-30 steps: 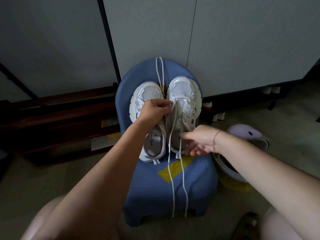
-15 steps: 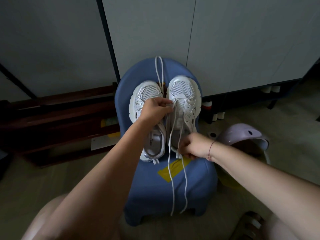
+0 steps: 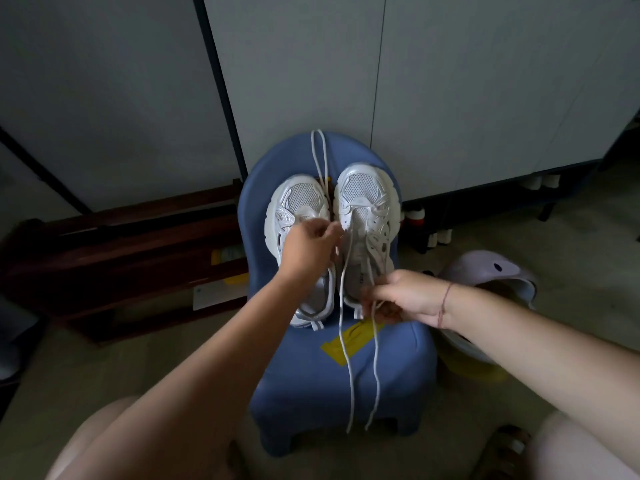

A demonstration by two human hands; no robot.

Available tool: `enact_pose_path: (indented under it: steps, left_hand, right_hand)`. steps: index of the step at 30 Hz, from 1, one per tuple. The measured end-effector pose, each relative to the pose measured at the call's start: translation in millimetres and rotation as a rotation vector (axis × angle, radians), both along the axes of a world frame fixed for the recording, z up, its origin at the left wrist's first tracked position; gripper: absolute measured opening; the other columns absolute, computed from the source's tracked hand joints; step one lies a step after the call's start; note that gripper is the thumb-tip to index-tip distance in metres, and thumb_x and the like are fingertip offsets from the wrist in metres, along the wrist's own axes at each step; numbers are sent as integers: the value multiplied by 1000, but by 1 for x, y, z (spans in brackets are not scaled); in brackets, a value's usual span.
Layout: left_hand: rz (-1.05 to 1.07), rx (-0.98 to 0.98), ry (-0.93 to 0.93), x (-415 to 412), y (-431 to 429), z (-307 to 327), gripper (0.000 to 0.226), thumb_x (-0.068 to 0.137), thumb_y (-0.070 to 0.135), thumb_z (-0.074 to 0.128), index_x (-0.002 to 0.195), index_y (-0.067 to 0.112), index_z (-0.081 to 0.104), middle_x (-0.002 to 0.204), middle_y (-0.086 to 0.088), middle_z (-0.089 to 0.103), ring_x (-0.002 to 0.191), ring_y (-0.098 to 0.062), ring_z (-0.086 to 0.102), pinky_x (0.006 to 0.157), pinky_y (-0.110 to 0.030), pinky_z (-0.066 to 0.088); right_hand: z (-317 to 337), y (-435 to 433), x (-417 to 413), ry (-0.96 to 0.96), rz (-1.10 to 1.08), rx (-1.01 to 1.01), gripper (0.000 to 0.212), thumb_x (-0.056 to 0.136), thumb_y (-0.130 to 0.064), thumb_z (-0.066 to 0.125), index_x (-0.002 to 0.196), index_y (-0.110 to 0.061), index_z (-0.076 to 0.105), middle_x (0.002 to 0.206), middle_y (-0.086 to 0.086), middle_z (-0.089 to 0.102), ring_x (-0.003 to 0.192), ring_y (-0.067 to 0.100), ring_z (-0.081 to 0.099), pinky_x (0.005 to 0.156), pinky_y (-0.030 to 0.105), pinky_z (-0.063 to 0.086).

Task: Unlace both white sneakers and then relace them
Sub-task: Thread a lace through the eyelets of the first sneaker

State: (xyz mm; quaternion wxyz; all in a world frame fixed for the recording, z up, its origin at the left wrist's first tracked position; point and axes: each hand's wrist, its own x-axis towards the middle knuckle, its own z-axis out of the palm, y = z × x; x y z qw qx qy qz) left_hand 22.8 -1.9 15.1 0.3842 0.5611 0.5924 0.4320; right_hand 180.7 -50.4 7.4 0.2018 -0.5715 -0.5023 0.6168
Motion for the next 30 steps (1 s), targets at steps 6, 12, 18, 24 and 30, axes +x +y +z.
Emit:
enact_pose_path:
  steps: [6, 12, 18, 24, 30]
  left_hand:
    - [-175, -293, 30, 3, -35, -11, 16, 101, 18, 48, 91, 14, 60, 60, -6, 60, 41, -7, 60, 44, -15, 46]
    - [-180, -482, -402, 16, -38, -13, 20, 103, 12, 42, 90, 6, 57, 67, -10, 64, 40, -10, 56, 37, -18, 45]
    - [-299, -715, -587, 3, -33, 8, 31, 104, 11, 33, 82, 5, 54, 44, 1, 58, 26, -2, 32, 27, -9, 22]
    - [-535, -824, -592, 9, -35, -2, 37, 99, 36, 42, 76, 9, 51, 55, 2, 55, 29, -2, 31, 28, -10, 21]
    - [-303, -546, -199, 7, -38, 13, 23, 95, 25, 60, 75, 14, 63, 47, 6, 50, 33, -4, 34, 33, -13, 21]
  right_hand:
    - [-3, -23, 4, 138, -240, -59, 29, 99, -24, 45, 79, -10, 61, 56, 1, 64, 39, 7, 51, 39, 15, 37]
    - [-16, -45, -9, 158, -303, -71, 26, 101, -22, 42, 86, -10, 60, 59, 2, 62, 42, 9, 50, 40, 16, 36]
    - [-21, -62, -12, 4, -336, 266, 22, 93, -23, 56, 109, -20, 41, 82, 8, 63, 59, 16, 58, 55, 25, 44]
    - [-26, -74, -21, 43, -69, 273, 18, 94, -23, 55, 103, -38, 51, 85, -3, 62, 69, 8, 61, 59, 18, 47]
    - [-15, -77, -20, 30, 24, 295, 26, 100, -22, 43, 81, -14, 58, 71, 2, 60, 59, 7, 58, 57, 19, 43]
